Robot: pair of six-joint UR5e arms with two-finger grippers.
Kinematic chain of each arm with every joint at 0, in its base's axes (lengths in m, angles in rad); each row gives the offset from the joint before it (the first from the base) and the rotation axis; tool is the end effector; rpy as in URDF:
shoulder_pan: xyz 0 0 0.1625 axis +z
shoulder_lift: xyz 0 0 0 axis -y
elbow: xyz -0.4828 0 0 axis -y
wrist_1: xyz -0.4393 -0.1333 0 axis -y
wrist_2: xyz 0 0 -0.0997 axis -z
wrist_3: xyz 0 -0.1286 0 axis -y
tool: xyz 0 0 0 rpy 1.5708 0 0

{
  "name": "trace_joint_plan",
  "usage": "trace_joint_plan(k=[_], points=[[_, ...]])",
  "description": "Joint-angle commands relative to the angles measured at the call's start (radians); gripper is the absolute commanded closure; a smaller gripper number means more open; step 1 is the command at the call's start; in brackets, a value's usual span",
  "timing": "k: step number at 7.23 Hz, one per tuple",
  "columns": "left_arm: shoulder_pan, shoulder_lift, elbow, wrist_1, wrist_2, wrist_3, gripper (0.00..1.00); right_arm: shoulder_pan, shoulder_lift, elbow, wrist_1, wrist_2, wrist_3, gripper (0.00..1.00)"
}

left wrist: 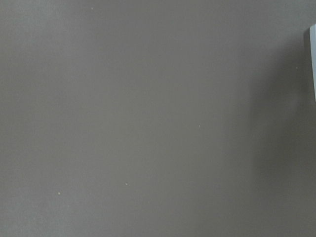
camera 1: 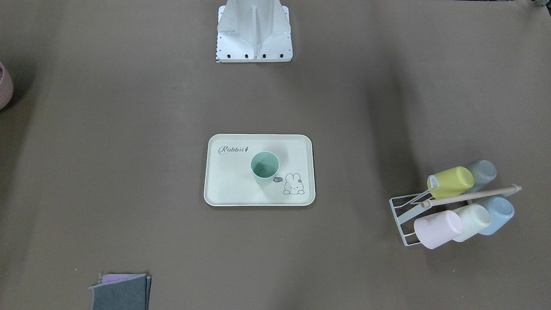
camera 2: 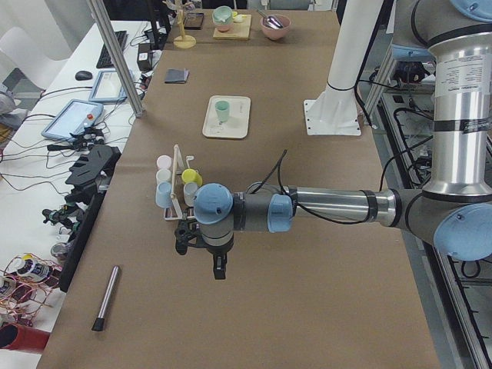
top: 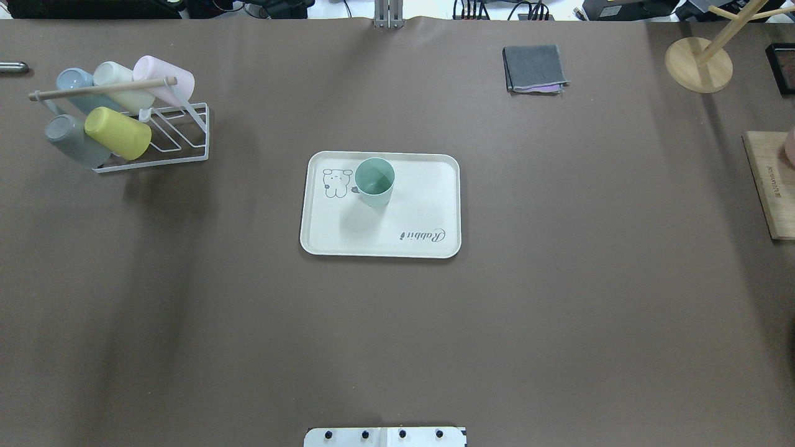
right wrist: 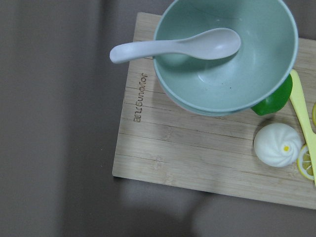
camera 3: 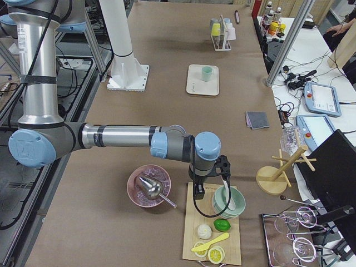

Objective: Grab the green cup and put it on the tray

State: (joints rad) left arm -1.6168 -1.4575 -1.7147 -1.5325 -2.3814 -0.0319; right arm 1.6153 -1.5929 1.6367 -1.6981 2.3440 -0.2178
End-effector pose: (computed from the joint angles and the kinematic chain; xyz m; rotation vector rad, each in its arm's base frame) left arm -0.0623 -0.4812 0.7181 -0.0015 0.8108 -0.0767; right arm 0.0666 -0.5174 0.7260 0.0225 -0.7770 -0.1322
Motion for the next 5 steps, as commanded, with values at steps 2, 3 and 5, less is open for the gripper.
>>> trace_joint_plan(k=[2, 3, 5], points=[[0.000, 0.039, -0.051, -0.006, 0.004, 0.000, 0.02, 0.001, -0.001, 0.000, 0.000, 0.000, 0.000, 0.00], [0.000, 0.040, -0.069, -0.003, 0.005, 0.000, 0.02, 0.001, -0.001, 0.000, 0.000, 0.000, 0.000, 0.00], [0.000, 0.048, -0.095, 0.005, 0.005, 0.000, 0.02, 0.001, 0.001, 0.000, 0.000, 0.001, 0.000, 0.00]])
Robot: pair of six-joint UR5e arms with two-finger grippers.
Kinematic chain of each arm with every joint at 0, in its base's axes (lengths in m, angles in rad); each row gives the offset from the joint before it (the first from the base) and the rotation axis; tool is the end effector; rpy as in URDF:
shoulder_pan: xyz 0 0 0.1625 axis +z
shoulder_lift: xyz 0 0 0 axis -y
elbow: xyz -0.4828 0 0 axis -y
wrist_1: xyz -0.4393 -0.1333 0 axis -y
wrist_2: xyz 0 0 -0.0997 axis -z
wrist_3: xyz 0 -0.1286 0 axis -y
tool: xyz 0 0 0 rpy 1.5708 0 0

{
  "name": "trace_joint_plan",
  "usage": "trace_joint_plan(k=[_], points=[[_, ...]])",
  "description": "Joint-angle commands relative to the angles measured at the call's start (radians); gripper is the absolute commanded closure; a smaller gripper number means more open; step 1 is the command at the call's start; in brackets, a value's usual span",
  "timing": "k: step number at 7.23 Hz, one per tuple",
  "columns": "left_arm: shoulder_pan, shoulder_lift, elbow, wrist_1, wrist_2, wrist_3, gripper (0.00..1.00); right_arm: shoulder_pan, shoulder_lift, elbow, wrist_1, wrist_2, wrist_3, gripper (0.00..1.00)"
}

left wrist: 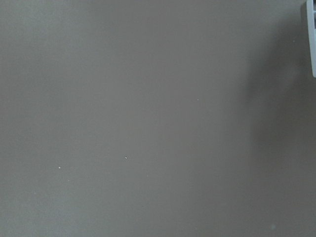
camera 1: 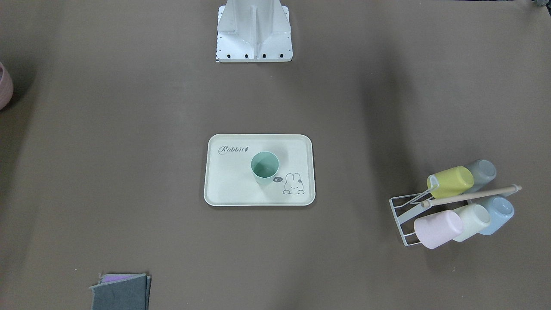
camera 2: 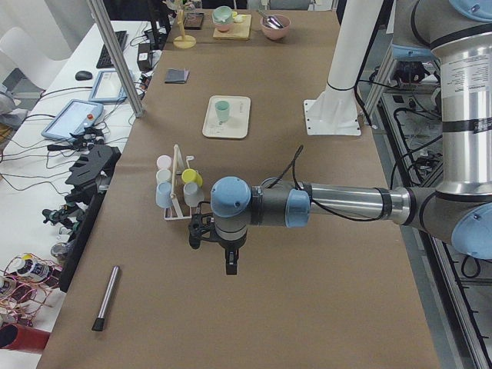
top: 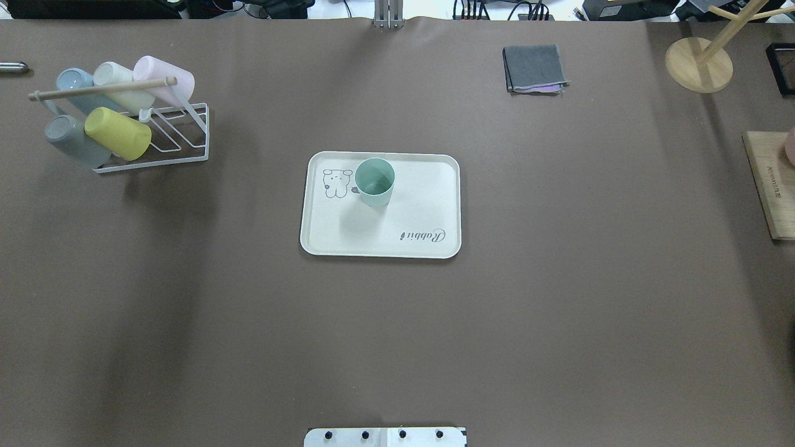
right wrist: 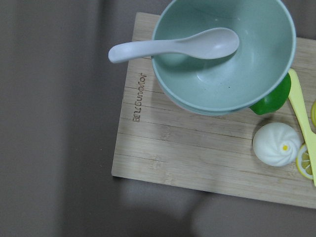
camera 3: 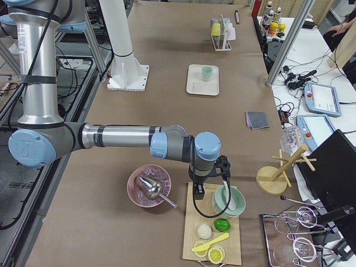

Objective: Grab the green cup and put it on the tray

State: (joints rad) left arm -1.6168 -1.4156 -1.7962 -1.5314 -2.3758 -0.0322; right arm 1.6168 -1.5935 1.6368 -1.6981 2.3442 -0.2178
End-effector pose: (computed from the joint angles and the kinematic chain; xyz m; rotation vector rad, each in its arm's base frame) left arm -0.0620 -0.4636 0.6947 0.0347 0.8048 -0.0615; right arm 0.0673 -0.5170 0.7262 0.0226 -0.7773 -0.1306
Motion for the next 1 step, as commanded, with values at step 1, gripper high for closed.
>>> trace_joint_plan(k=[1], points=[[0.000, 0.006, -0.014, 0.004, 0.000, 0.000, 0.02, 0.000, 0.003, 0.000, 0.000, 0.004, 0.000, 0.00]])
